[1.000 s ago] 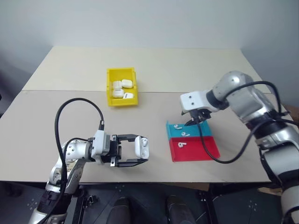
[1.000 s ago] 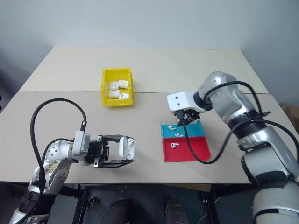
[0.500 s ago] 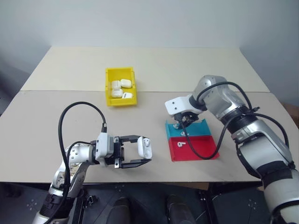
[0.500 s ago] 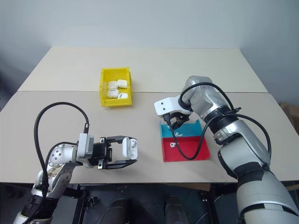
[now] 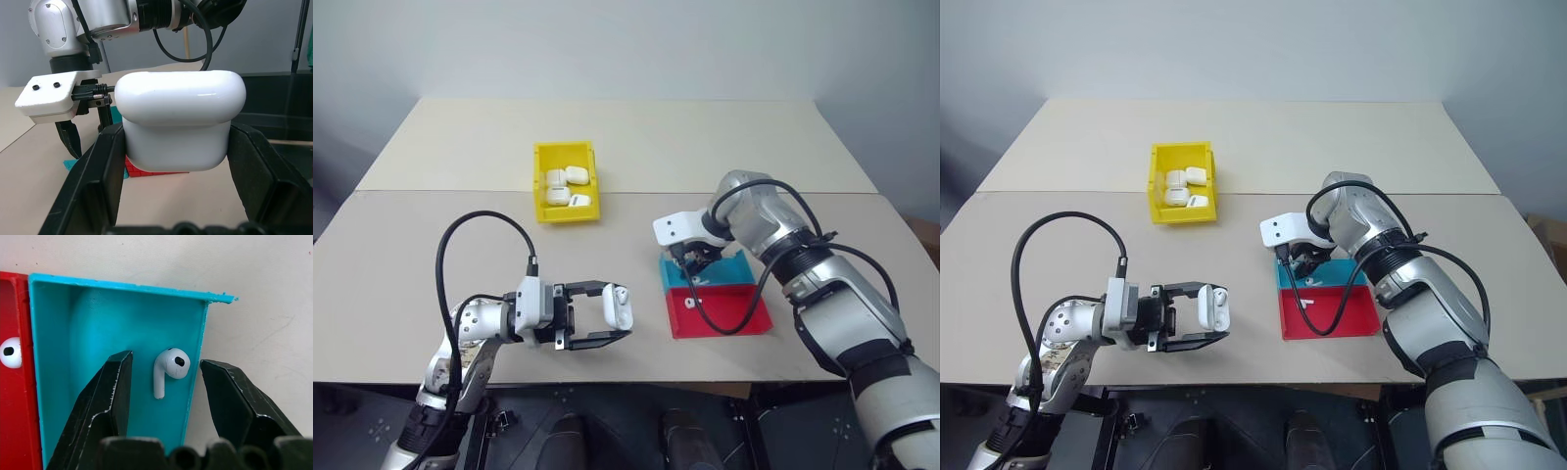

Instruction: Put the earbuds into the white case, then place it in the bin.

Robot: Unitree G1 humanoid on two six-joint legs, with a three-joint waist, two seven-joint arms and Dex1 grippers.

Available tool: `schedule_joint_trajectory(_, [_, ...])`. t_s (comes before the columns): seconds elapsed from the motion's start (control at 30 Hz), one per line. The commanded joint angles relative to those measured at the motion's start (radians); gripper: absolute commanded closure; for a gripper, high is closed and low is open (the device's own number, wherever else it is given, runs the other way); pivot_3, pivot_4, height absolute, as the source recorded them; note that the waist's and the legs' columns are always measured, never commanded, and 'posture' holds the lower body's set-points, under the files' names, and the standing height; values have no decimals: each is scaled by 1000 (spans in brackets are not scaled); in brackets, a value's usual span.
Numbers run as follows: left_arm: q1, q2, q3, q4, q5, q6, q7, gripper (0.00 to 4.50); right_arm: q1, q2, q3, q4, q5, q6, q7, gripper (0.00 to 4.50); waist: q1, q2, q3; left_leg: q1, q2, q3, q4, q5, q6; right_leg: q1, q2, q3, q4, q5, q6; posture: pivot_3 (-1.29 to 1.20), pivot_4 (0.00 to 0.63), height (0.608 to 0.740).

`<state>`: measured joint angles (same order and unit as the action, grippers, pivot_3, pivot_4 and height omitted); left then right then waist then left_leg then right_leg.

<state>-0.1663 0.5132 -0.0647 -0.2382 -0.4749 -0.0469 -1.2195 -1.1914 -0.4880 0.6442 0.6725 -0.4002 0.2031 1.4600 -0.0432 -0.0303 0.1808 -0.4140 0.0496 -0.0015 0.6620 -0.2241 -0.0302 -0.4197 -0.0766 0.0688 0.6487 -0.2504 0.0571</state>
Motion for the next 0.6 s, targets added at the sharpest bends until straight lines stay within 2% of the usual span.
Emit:
schedule_joint_trajectory(0.03, [-13,1,4,-29,-13,-11,9,1722,-8,1,-20,2,-7,-7,-6,2231,0,0,0,0,0,0,0,0,0,0,0,0,0,0,0,0,150,740])
schedule_joint_trajectory(0.1, [-16,-1,1,-30,-13,-8,13,1722,-6,0,-19,1,-9,-14,-11,2710,0,0,0,0,0,0,0,0,0,0,0,0,0,0,0,0,150,740])
schedule_joint_trajectory(0.57, [-29,-2,-7,-17,-10,-12,10,1722,7,-12,-19,-14,-14,-22,-4,2710,0,0,0,0,0,0,0,0,0,0,0,0,0,0,0,0,150,740])
schedule_joint_trajectory(0.6, [-29,-2,-7,-17,-9,-12,9,1722,11,-15,-19,-20,-12,-27,-1,2897,0,0,0,0,0,0,0,0,0,0,0,0,0,0,0,0,150,740])
